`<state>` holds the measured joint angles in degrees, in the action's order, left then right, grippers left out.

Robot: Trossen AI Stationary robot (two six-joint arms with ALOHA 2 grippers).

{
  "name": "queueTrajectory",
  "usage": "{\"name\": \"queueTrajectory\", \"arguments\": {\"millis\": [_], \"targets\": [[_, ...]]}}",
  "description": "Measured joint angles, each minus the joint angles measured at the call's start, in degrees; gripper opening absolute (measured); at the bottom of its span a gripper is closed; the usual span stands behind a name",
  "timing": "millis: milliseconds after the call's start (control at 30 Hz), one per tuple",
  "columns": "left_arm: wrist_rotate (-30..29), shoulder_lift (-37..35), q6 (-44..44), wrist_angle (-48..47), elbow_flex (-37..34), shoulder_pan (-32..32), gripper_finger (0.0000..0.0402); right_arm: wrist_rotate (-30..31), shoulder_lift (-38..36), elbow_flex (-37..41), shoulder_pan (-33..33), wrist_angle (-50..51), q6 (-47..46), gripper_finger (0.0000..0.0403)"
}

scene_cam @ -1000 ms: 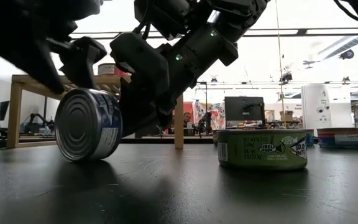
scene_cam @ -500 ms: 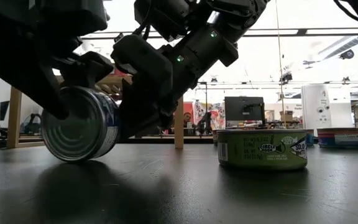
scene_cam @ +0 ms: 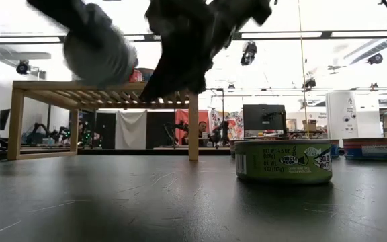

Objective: Stack canned seafood by type on shelf
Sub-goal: Stack the blue tuna can on top of the other blue tuna can on the shelf

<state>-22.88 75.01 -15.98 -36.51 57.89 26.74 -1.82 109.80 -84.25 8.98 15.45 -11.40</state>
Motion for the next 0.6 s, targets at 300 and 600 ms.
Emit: {"name": "queueTrajectory", "arguments": {"millis": [300, 600], "targets": [[-21.0, -1.1, 7.8, -9.8, 14.2, -0.6, 0.0118, 13.8, -11.2, 0.0, -2.4, 7.0, 3.3, 0.0009], [-37.7, 3.0, 24.3, -13.8, 22.2, -1.5, 0.0118, 20.3, -18.7, 0.1, -5.3, 6.3, 8.5, 0.0009]]}}
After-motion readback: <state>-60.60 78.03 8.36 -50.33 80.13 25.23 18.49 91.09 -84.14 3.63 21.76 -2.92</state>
